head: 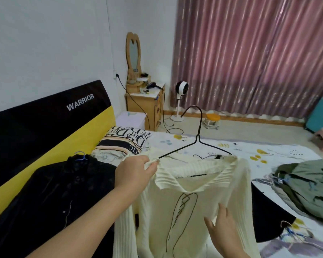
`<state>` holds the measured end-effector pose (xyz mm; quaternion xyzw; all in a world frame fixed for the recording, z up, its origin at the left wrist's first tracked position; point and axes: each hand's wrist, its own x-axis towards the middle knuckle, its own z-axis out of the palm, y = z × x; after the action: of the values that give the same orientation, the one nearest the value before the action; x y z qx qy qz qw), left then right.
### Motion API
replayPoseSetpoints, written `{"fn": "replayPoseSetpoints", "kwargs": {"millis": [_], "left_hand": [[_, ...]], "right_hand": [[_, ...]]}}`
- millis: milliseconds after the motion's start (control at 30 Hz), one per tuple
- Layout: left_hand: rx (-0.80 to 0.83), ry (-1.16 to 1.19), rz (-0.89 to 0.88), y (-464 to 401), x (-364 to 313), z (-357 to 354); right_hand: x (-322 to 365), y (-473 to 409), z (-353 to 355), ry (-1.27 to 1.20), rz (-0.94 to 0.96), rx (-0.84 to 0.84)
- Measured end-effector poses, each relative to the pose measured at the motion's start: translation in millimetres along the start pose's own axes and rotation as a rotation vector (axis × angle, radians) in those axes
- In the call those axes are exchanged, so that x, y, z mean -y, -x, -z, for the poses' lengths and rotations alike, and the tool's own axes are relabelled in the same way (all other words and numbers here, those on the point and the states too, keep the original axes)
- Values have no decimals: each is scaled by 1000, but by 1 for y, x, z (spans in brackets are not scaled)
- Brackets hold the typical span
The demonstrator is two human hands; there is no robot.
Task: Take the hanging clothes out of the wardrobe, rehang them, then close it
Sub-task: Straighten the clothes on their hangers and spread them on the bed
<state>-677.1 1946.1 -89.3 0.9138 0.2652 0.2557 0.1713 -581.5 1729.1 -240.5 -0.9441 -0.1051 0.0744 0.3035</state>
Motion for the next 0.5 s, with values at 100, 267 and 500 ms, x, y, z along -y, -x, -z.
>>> {"fn": "replayPoseSetpoints", "kwargs": {"millis": [100, 267, 500], "left_hand": [[-10, 20, 11, -24, -2, -8], [-50, 119, -32, -71, -6, -24], [-122, 231, -58, -142, 0, -54]], "right_hand": [[0, -29, -17, -105, -74, 59], [-7, -79, -45, -295, -168, 113], [12, -127, -70, -611, -137, 320]]}}
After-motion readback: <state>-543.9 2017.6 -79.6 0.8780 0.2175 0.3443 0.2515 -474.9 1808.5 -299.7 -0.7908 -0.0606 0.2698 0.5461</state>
